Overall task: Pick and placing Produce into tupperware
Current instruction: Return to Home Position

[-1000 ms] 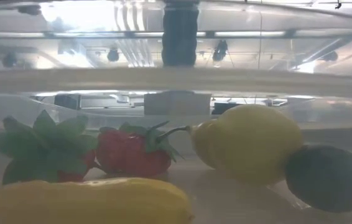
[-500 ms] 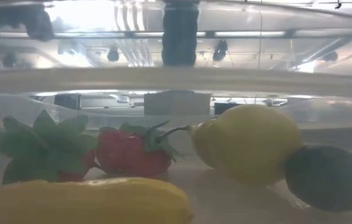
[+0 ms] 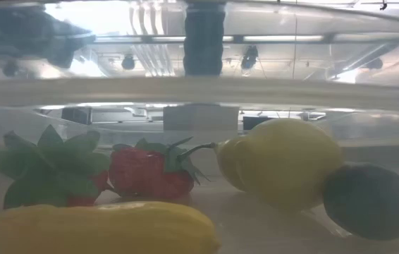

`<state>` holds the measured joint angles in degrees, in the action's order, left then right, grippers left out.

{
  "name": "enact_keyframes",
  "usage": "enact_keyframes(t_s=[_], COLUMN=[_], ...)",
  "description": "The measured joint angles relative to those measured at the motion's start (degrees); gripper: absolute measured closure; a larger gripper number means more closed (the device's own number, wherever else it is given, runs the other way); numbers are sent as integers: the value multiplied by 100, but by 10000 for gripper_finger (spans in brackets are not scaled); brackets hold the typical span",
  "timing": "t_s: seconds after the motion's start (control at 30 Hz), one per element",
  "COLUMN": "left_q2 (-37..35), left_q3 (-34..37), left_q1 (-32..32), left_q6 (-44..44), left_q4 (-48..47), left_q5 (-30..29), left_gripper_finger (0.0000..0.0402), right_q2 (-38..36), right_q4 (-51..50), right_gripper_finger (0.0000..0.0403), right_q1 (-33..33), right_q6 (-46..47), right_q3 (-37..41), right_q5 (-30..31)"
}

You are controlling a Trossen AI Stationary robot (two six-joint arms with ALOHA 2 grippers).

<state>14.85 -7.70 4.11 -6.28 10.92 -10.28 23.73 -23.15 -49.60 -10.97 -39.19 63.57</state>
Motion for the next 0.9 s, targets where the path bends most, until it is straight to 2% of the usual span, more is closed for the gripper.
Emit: enact_keyframes(t_s=[0.17, 0.33, 0.43, 0.53, 0.7, 0.9], left_q2=[-465, -1067, -1390, -1326, -1348, -1271], left_q3=[48, 103, 177, 278, 624, 686], left_q1=[-123, -112, -104, -104, -104, -104], left_q6=[0, 289, 297, 305, 578, 478], left_q4=[-352, -1226, -1381, -1496, -1160, -1031], left_q5=[294, 284, 331, 396, 432, 531], left_gripper_finger=[401, 401, 401, 402, 402, 402], right_q2=[0, 0, 4, 21, 47, 44], right_q4=[1, 1, 1, 23, 29, 32], right_gripper_finger=[328, 328, 328, 330, 334, 331], right_q1=[0, 0, 0, 0, 0, 2], right_q6=[118, 182, 202, 225, 293, 359], right_q3=[23, 34, 45, 62, 80, 134], right_q5=[-50, -54, -55, -57, -61, -57])
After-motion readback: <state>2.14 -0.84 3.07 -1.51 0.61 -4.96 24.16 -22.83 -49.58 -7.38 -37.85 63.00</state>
